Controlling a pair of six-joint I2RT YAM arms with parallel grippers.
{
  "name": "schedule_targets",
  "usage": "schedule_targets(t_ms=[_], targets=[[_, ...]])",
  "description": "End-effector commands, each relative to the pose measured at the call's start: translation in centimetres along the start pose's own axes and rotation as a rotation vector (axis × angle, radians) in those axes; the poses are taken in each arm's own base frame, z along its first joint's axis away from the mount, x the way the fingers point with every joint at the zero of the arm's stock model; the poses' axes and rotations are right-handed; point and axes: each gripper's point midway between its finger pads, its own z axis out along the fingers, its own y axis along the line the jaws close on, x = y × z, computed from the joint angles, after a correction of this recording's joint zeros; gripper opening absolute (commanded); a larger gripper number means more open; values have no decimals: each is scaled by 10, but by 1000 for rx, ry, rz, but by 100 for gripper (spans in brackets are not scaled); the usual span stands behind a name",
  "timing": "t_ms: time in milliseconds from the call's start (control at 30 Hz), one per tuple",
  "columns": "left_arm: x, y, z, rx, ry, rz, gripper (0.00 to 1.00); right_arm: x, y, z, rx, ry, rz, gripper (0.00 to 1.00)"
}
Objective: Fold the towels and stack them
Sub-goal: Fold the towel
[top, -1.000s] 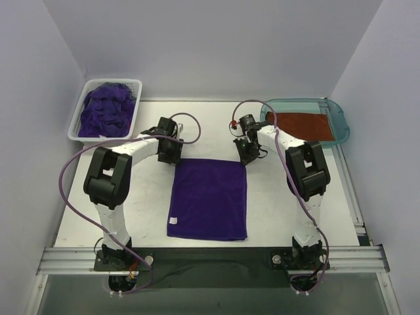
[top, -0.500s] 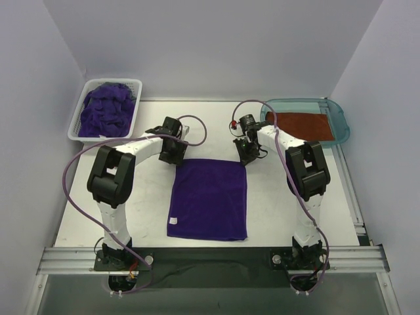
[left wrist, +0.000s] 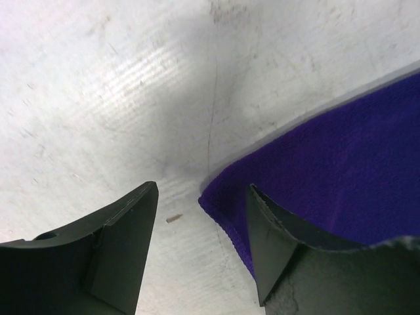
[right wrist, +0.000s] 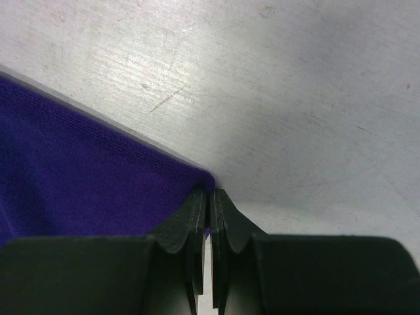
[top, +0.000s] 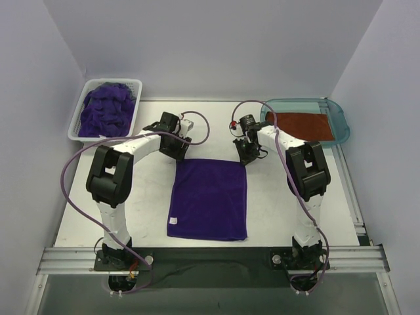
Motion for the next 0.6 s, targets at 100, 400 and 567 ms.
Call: schedule_targets(t_ms=[100, 400, 567], targets=[[-52, -2, -14, 39, -160, 56, 63, 41, 4, 0, -15, 133, -15, 0], [-23, -10, 2, 94, -39, 84, 60, 41, 4, 0, -18, 133, -12, 0], [-10, -9, 9, 93, 8, 84, 58, 43, 5, 0, -24, 138, -12, 0]])
